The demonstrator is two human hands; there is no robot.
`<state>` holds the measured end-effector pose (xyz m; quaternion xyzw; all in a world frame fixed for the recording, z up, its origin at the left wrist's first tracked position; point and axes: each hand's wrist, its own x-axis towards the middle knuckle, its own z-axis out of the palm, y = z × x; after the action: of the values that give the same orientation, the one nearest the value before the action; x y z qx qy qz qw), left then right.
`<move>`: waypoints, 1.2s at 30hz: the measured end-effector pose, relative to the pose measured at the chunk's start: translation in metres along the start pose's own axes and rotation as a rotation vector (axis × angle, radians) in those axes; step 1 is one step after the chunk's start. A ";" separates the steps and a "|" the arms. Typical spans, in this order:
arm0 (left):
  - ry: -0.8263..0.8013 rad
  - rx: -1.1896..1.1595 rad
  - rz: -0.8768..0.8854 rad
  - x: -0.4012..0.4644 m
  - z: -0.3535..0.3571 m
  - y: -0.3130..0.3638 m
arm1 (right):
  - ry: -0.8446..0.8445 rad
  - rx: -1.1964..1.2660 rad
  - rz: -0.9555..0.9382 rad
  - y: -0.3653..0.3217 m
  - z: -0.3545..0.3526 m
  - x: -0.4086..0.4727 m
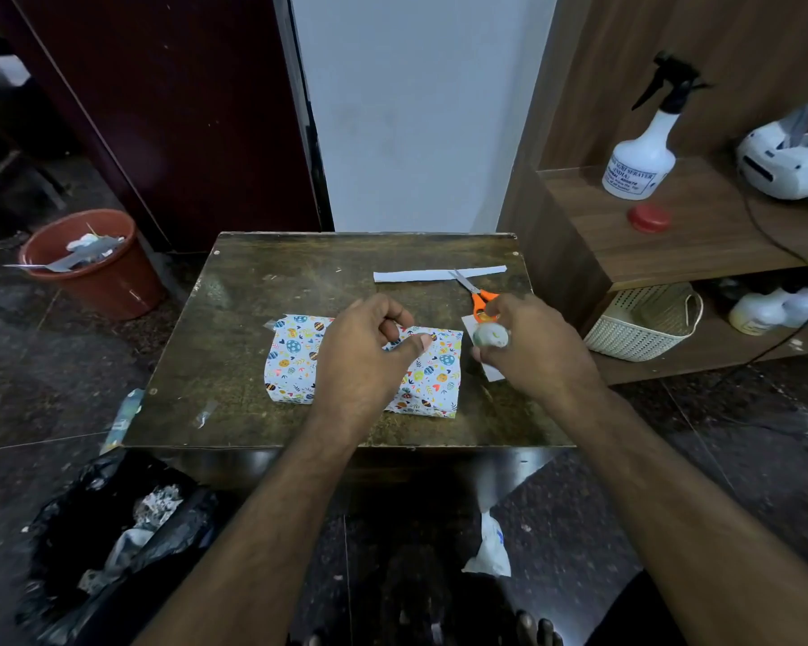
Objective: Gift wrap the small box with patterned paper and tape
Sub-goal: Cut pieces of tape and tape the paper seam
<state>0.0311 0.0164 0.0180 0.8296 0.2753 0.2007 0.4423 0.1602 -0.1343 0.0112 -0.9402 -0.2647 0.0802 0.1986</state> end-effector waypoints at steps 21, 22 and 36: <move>-0.204 -0.475 -0.146 0.009 -0.026 0.013 | 0.017 1.058 -0.328 -0.060 0.013 -0.019; -0.232 -0.466 -0.135 0.010 -0.027 0.013 | -0.001 1.099 -0.316 -0.061 0.013 -0.019; -0.218 -0.463 0.202 -0.006 -0.024 0.004 | -0.025 1.178 -0.264 -0.057 0.004 -0.018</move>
<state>0.0143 0.0258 0.0338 0.7462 0.0888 0.2109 0.6251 0.1171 -0.0978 0.0320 -0.6303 -0.2923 0.1991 0.6911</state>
